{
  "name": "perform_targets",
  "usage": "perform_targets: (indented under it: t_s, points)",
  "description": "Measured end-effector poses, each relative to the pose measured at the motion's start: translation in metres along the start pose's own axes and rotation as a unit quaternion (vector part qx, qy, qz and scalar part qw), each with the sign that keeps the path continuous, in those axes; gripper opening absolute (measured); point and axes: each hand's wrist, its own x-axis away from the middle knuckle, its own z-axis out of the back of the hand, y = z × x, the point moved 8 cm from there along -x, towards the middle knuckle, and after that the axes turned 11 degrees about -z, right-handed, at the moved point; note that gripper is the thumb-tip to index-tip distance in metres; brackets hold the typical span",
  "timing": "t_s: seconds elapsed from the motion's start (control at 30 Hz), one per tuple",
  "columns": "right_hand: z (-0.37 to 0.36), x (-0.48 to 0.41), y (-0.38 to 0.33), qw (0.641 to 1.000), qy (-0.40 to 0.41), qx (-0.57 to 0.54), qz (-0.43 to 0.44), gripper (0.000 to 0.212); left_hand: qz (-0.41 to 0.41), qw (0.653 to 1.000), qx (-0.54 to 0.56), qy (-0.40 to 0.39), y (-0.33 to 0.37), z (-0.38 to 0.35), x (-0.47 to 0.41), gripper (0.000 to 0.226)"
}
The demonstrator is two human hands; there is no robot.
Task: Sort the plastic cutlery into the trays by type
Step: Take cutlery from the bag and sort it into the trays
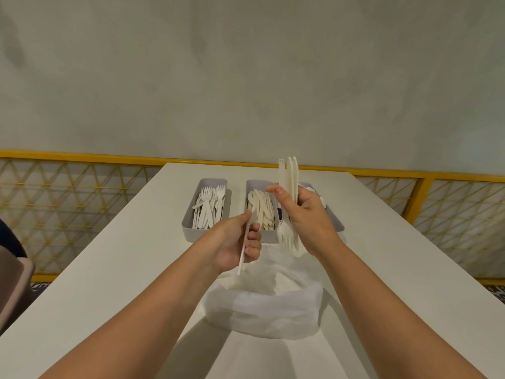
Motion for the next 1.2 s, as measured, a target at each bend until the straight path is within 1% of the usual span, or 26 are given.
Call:
perform_targets:
  t_s: [0.07,0.13,0.2,0.27,0.37,0.43,0.47,0.57,0.6,0.67,0.7,0.73,0.8,0.83,0.9,0.97,1.1,1.17,1.2]
  points:
    - [0.0,-0.001,-0.006,1.0,0.008,-0.004,0.024,0.016,0.012,1.0,0.025,-0.004,-0.004,-0.002,0.002,0.034]
    - [-0.001,-0.002,-0.008,0.999,0.007,-0.001,0.044,0.016,0.015,0.999,0.046,-0.003,-0.006,-0.005,0.002,0.031]
    - [-0.003,-0.001,-0.01,0.998,0.002,-0.003,0.068,0.016,0.025,0.997,0.067,-0.015,-0.008,-0.01,0.004,0.032]
    - [-0.008,0.001,-0.012,0.994,-0.004,0.017,0.107,0.014,0.041,0.995,0.084,-0.036,-0.009,-0.019,0.005,0.037]
    - [-0.023,0.004,-0.007,0.988,-0.05,0.07,0.131,0.012,0.054,0.993,0.098,-0.046,-0.01,-0.026,0.002,0.044]
    - [-0.033,0.004,0.0,0.982,-0.085,0.111,0.131,0.017,0.054,0.99,0.129,-0.031,-0.011,-0.023,-0.003,0.045]
    - [-0.036,0.003,0.004,0.978,-0.097,0.13,0.132,0.019,0.056,0.987,0.146,-0.028,-0.01,-0.021,-0.004,0.042]
    - [-0.037,0.002,0.011,0.965,-0.114,0.186,0.142,0.026,0.059,0.982,0.175,-0.046,-0.008,-0.022,-0.002,0.02]
    - [-0.037,0.002,0.012,0.96,-0.118,0.204,0.148,0.029,0.057,0.981,0.178,-0.052,-0.007,-0.024,0.0,0.016]
    - [-0.037,0.002,0.012,0.952,-0.126,0.229,0.157,0.034,0.054,0.979,0.182,-0.069,-0.005,-0.028,0.002,0.014]
    - [-0.038,0.002,0.011,0.949,-0.13,0.238,0.163,0.035,0.054,0.979,0.181,-0.076,-0.005,-0.029,0.002,0.017]
    - [-0.038,0.002,0.01,0.944,-0.131,0.251,0.171,0.037,0.052,0.979,0.178,-0.08,-0.004,-0.03,0.001,0.024]
    - [-0.037,0.001,0.011,0.935,-0.13,0.275,0.183,0.041,0.042,0.984,0.159,-0.072,0.0,-0.027,-0.004,0.042]
    - [-0.035,0.0,0.012,0.934,-0.125,0.279,0.186,0.041,0.034,0.987,0.143,-0.061,0.002,-0.025,-0.008,0.044]
    - [-0.031,-0.002,0.015,0.933,-0.116,0.28,0.194,0.041,0.014,0.994,0.105,-0.042,0.008,-0.021,-0.013,0.044]
    - [-0.029,-0.003,0.016,0.929,-0.106,0.287,0.207,0.042,-0.004,0.997,0.074,-0.024,0.013,-0.018,-0.016,0.039]
    - [-0.025,-0.003,0.018,0.925,-0.073,0.291,0.233,0.036,-0.034,0.995,0.086,0.042,0.03,0.004,-0.03,0.032]
    - [-0.017,-0.007,0.019,0.931,-0.042,0.291,0.217,0.056,-0.045,0.993,0.093,0.064,0.044,0.02,-0.041,0.03]
    - [-0.012,-0.01,0.02,0.938,-0.025,0.29,0.186,0.063,-0.05,0.994,0.069,0.068,0.052,0.028,-0.046,0.032]
